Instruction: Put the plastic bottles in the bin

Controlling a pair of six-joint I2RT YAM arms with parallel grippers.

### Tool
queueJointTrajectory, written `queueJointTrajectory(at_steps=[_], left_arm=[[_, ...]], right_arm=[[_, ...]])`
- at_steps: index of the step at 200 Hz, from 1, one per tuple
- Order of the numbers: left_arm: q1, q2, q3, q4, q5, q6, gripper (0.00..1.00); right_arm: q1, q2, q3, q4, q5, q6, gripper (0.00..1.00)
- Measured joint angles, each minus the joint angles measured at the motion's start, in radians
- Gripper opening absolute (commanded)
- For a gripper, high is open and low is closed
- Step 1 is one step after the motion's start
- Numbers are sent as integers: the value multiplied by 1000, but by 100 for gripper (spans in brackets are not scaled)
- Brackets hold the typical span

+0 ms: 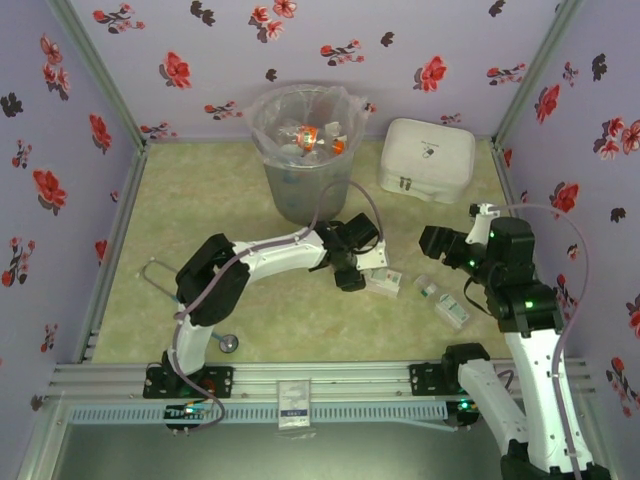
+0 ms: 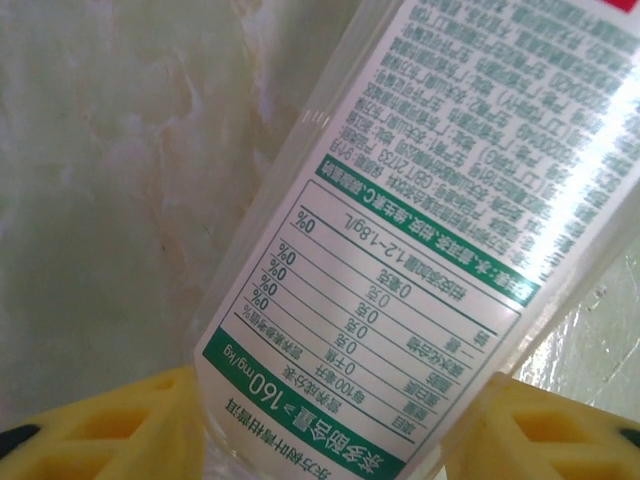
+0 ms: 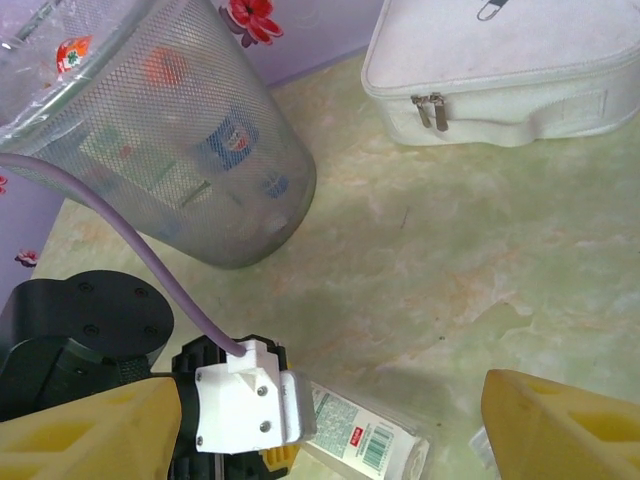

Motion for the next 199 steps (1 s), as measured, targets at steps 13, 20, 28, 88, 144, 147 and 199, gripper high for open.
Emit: queueJointTrajectory(at_steps=[13,20,28,88,144,147,199], left_arm=[[0,-27,-28,4,-2,-20,43],[0,-48,-48,9,-2,-32,43],[0,-80,-76,21,-2,-49,43],[107,-461,-339,160,79,-300,43],[244,-740,-615,314,132,-689,40],[248,-751,-623,321,133,-708,40],[245,-835,-668,418,113,-880,41]], right_arm=[[0,0,-10,1,-7,10,78],[0,0,-14,4,-13,14,77],[0,0,-21,12,-24,20,76],[39,32,-78,145,-190,52,72],[305,140,-158,420,-157,157,83],[323,153,-163,441,-149,160,84],[583,407,-163,710,11,246,98]])
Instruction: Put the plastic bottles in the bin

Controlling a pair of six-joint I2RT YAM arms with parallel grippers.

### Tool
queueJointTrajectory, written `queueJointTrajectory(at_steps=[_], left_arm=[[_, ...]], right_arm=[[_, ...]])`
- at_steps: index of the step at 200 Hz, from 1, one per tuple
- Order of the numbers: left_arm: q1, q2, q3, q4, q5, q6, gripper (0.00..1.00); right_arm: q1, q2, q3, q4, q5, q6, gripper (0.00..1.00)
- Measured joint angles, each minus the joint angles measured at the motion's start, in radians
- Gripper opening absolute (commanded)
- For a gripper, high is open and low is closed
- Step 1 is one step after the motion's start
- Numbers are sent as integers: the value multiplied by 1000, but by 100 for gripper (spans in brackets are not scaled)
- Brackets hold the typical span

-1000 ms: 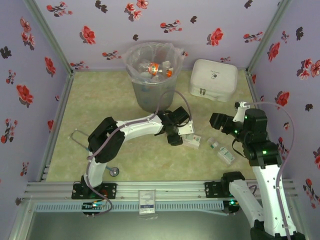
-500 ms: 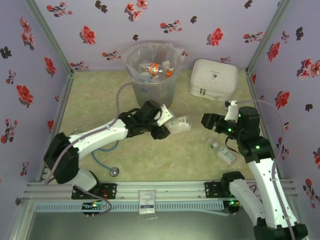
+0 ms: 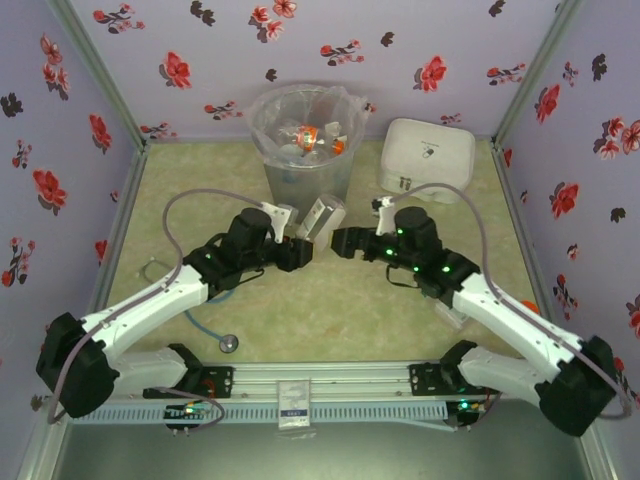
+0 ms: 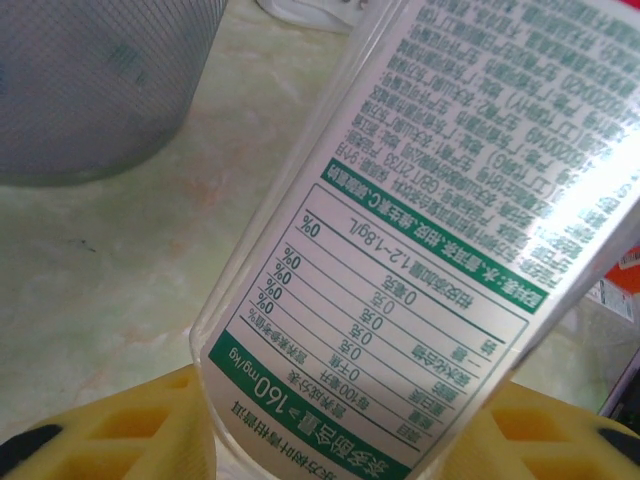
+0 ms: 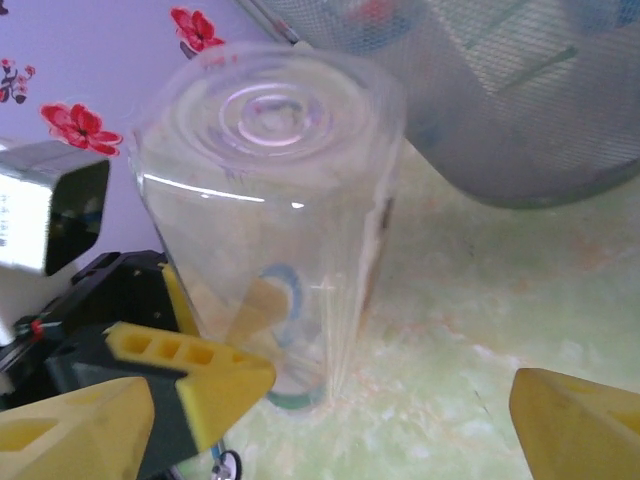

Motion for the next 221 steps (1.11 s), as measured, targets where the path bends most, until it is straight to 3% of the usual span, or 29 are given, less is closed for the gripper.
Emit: queueJointTrajectory(at_steps=[39,103,125,138,154,170,188,221], left_arm=[[-54,0,2,-16,-36,15,42],[-103,0,21,-39,-112,73,42],[-103,0,21,-39,-116,82,44],[-103,0,21,-38,-119,87,52],[-103,0,21,-30,-118,97,76],[-109,-9,21,-28,-131,105,90],[-109,-36,20,-50,-160,119,96],[-73,-145,-17,-70,-203,120,97]], right_arm=[[39,103,61,90,51,14,94],[38,148,105,94,128,26,43],[38,147,105,95,128,34,39],[38,147,108,93,129,33,39],[40,147,128,68,137,17,39],[40,141,172,8,162,-26,37],[40,111,269,-111,212,-110,34],[26,40,517,-238,322,-296,28]])
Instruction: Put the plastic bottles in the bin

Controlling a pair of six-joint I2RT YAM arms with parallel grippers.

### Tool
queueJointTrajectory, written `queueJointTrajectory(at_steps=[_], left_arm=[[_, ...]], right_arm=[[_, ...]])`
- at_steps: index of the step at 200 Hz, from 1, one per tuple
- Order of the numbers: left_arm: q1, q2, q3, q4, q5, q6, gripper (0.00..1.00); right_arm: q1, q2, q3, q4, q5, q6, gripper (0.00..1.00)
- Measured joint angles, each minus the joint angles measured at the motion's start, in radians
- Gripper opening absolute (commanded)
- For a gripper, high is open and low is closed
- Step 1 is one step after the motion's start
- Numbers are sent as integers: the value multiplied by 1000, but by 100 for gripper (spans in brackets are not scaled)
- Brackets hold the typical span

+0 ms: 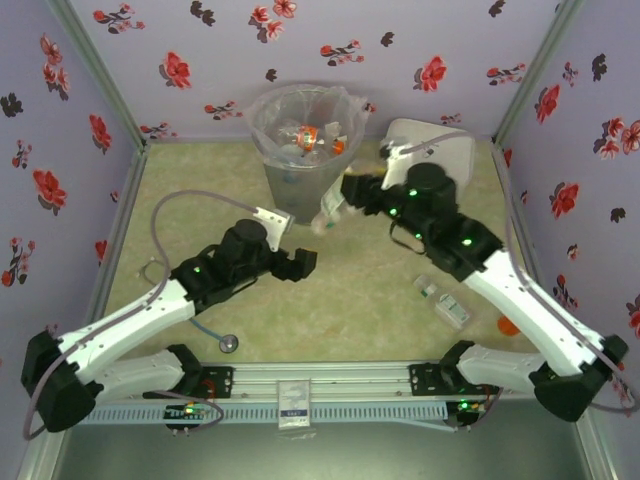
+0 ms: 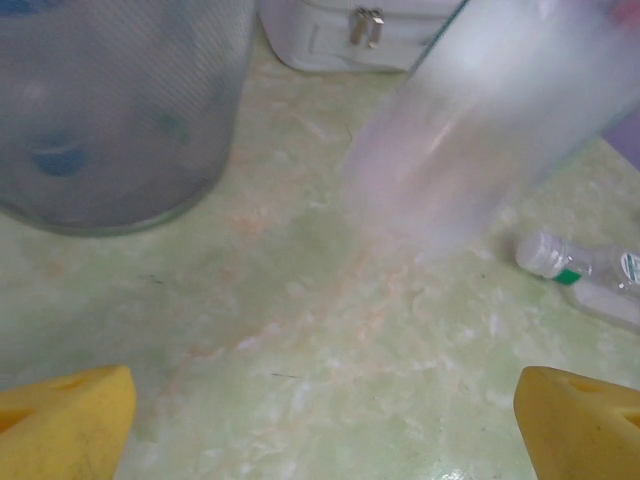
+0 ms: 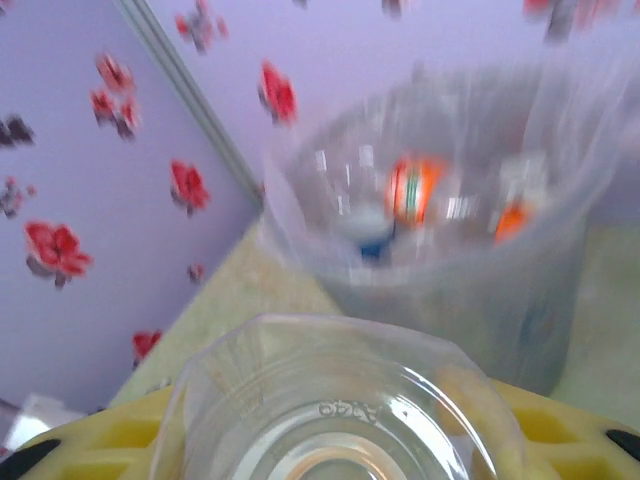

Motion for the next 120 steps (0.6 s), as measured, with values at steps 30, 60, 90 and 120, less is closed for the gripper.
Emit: queueJointTrajectory(at_steps=[30,60,90,120], left_arm=[[73,-69,-41,-18,-26,-39,97],[90,-114,-83,-52,-36,-81,97],[93,-180,-119,-83,-37,-114,96],[97,-204,-128,-97,-39,-131,95]], right_arm=[[-38,21,233,-28,73,-158,28],[-78,200,484,-38,111,-305,25],[-103,466,711,-79,119,-408,24],[-111,694,850,-170,116,-460,23]])
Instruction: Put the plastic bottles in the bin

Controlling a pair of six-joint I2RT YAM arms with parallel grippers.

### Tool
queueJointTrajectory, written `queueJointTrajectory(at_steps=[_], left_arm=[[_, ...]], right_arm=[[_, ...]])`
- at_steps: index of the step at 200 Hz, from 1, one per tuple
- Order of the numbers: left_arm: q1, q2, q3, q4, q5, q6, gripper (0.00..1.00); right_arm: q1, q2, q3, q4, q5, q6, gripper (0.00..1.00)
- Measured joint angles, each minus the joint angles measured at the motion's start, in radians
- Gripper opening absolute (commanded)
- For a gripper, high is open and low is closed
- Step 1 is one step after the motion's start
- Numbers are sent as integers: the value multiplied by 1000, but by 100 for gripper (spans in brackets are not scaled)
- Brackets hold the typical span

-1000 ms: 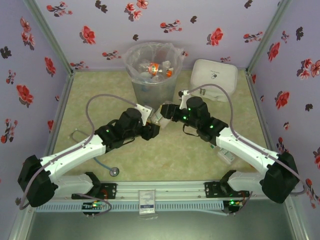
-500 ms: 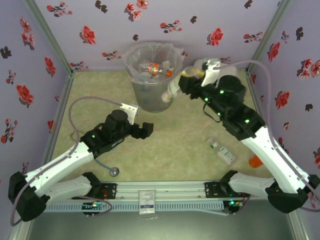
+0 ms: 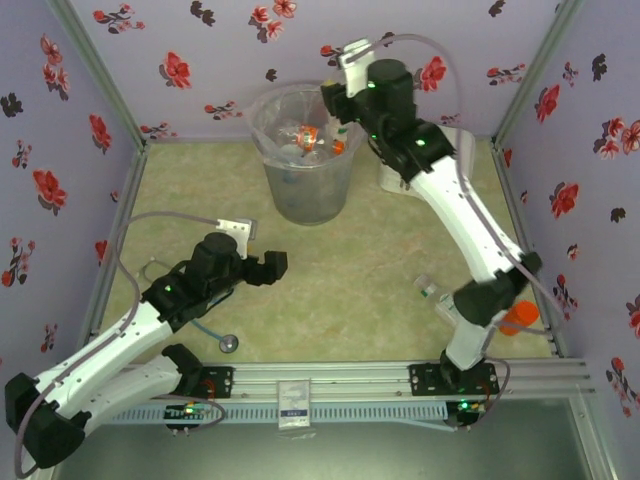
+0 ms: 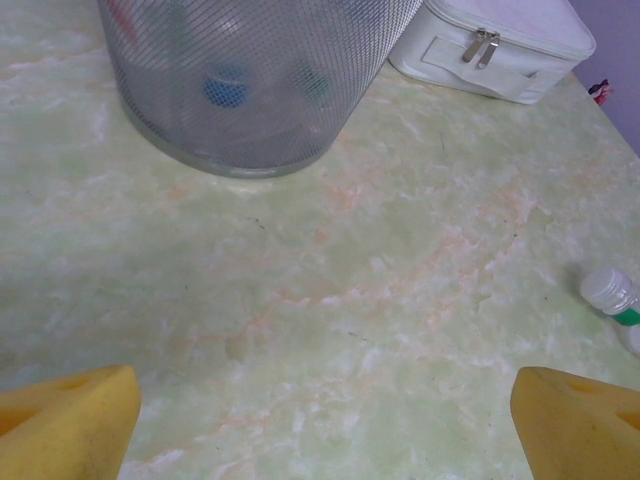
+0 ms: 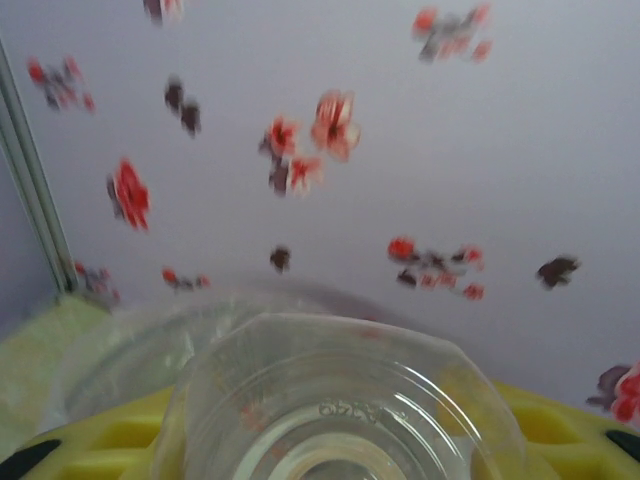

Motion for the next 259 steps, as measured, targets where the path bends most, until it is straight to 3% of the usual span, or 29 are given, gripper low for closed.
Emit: queueJointTrajectory(at_steps=[47,85,118,160,192,230,259], left_arm=[[0,-27,-1,-24,-5,-2,95],[0,-40,-4,-37,-5,-4,95],[0,-40,-4,-46,-5,-5,95],[0,-24,-4,-45,-5,-10,95],[2,-1,-4,-45,-5,-12,95],[2,27,-4,-39,-5,-11,95],[2,42,-4,-31,-4,-11,95]], right_arm=[[-2,246,243,-148,31,-67,25],[-12,370,367,-229,38,-92,37],[-30,437,422,-235,13,-93,67],[-35,440,422,-311,-49,-61,84],[-32,385,376,-318,-79,-33,88],[-32,198,269,-296,-88,-11,87],[-32,97,237,-241,-87,2,76]])
